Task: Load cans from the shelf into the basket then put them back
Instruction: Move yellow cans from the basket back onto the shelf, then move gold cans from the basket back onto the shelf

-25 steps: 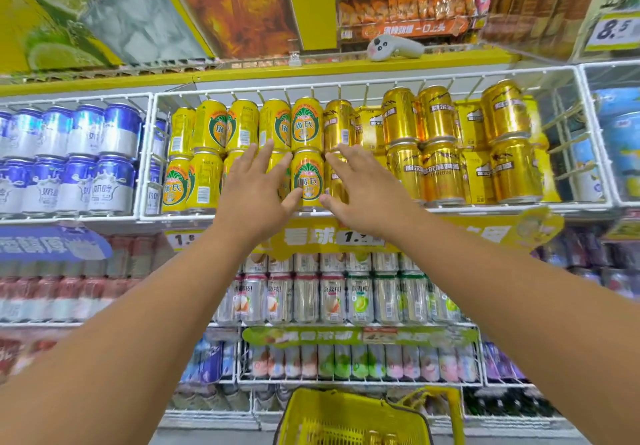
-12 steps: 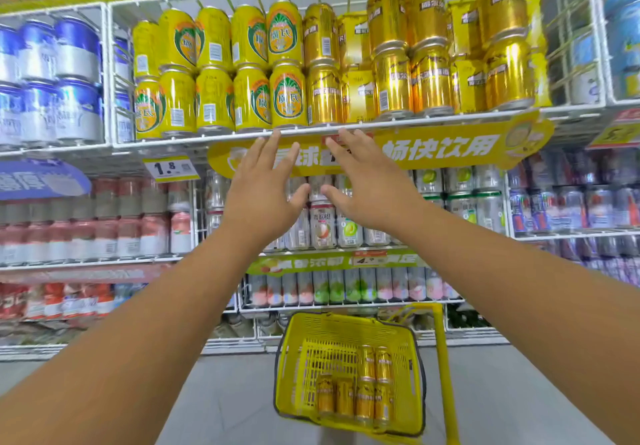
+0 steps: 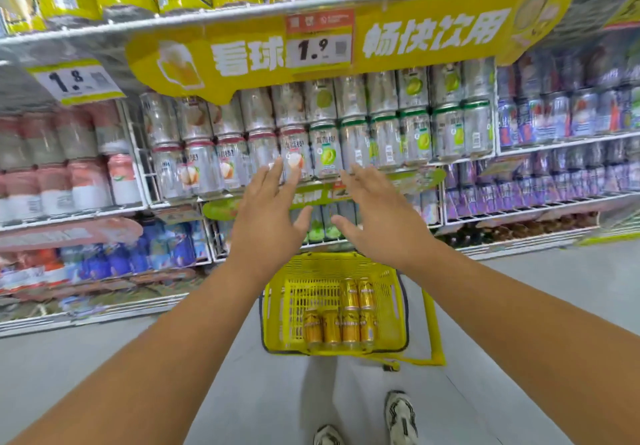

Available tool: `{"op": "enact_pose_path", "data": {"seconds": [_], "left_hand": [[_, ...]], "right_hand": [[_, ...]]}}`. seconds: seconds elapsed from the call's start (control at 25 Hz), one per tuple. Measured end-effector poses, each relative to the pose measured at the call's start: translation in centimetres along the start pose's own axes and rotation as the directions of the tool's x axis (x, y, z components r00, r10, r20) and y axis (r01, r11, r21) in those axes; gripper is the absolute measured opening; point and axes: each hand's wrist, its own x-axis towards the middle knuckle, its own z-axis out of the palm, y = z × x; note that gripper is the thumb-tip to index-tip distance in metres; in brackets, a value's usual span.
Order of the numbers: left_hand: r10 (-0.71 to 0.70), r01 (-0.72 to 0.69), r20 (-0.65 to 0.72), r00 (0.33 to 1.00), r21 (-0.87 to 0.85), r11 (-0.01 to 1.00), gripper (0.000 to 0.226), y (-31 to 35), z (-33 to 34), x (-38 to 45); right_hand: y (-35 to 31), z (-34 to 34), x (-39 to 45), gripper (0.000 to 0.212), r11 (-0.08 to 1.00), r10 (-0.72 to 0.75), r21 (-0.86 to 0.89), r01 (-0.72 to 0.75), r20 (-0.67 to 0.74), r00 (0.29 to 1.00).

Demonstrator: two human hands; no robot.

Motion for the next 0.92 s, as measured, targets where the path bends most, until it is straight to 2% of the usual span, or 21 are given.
{"op": "enact_pose_path", "data": {"seconds": [0.2, 0.32, 0.48, 0.8, 0.92], "left_hand": [[-0.064, 0.066, 0.084, 0.994, -0.025, 0.997, 0.067, -0.7, 7.9, -3.6], [-0.154, 0.155, 0.149, 0.977, 0.005, 0.988, 0.064, -1.2, 12.4, -6.4], [-0.249, 0.248, 0.246, 0.937, 0.037, 0.968, 0.065, -1.9, 17.5, -10.2], [-0.227, 0.183, 0.342, 0.912, 0.156, 0.971, 0.067, -5.8, 28.9, -14.4], [-0.177, 0.108, 0.370, 0.912, 0.201, 0.974, 0.064, -7.3, 33.0, -16.1]], "right_hand": [[3.3, 7.9, -1.4, 0.078, 0.998, 0.018, 0.066, -0.019, 0.023, 1.000], [5.0, 12.9, -1.9, 0.079, 0.991, 0.060, 0.113, -0.074, 0.116, 0.991], [6.5, 19.7, -2.5, 0.081, 0.995, 0.052, 0.068, -0.070, 0.241, 0.969], [10.0, 32.0, -3.5, 0.078, 1.000, 0.024, -0.007, -0.023, 0.374, 0.927], [11.6, 36.1, -3.8, 0.078, 0.998, 0.057, -0.059, -0.037, 0.381, 0.923]]}}
